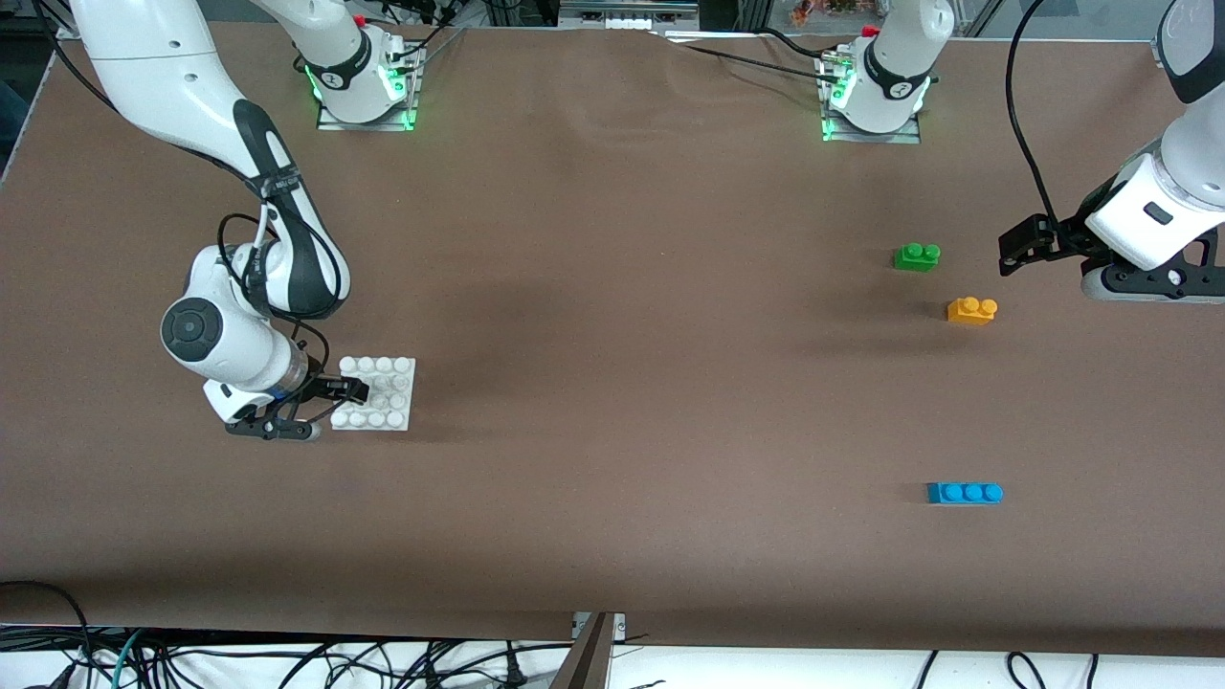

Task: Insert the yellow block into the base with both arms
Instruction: 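Reach the right gripper down to the white base plate, then close the right gripper on the white base plate's edge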

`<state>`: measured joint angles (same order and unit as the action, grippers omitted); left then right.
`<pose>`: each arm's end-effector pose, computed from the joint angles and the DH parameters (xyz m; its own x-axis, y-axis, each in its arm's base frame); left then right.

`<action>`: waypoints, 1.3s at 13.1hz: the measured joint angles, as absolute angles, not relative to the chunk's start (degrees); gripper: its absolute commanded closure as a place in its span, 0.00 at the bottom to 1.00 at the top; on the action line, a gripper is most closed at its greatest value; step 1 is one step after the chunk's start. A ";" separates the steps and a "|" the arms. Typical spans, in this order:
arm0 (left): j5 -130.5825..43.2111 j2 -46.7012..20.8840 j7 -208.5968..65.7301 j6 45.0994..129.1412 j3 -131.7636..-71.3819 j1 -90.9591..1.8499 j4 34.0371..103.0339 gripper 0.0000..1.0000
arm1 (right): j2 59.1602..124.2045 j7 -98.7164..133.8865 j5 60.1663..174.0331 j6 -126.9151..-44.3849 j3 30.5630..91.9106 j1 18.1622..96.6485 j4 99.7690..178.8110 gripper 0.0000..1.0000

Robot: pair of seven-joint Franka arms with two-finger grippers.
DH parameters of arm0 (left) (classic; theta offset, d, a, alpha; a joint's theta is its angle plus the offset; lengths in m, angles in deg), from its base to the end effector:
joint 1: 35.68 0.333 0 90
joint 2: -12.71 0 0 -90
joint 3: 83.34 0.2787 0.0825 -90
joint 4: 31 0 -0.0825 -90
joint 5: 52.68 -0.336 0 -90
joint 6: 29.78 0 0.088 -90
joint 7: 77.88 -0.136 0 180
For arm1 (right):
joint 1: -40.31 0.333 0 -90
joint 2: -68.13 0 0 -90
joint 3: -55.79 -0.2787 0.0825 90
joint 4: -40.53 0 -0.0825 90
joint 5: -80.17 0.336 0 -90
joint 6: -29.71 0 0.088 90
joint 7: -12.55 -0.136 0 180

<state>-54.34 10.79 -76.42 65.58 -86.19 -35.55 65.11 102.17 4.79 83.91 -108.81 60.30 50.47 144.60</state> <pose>0.5172 -0.0206 0.5037 0.9986 -0.0247 -0.0459 -0.0260 -0.9993 -0.0282 0.5961 0.0623 0.1883 0.9974 -0.0718 0.0096 -0.0718 -0.9974 -0.0010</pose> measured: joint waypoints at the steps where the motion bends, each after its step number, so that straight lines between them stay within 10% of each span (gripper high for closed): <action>1: -54.34 10.79 -76.42 65.58 -86.19 -35.55 65.11 0.00 | 102.84 4.70 83.91 -109.55 60.29 50.46 144.59 0.01; 17: -54.34 10.79 -76.42 65.57 -86.19 -35.55 65.11 0.00 | 104.60 5.22 87.13 -110.24 60.33 49.81 144.56 0.03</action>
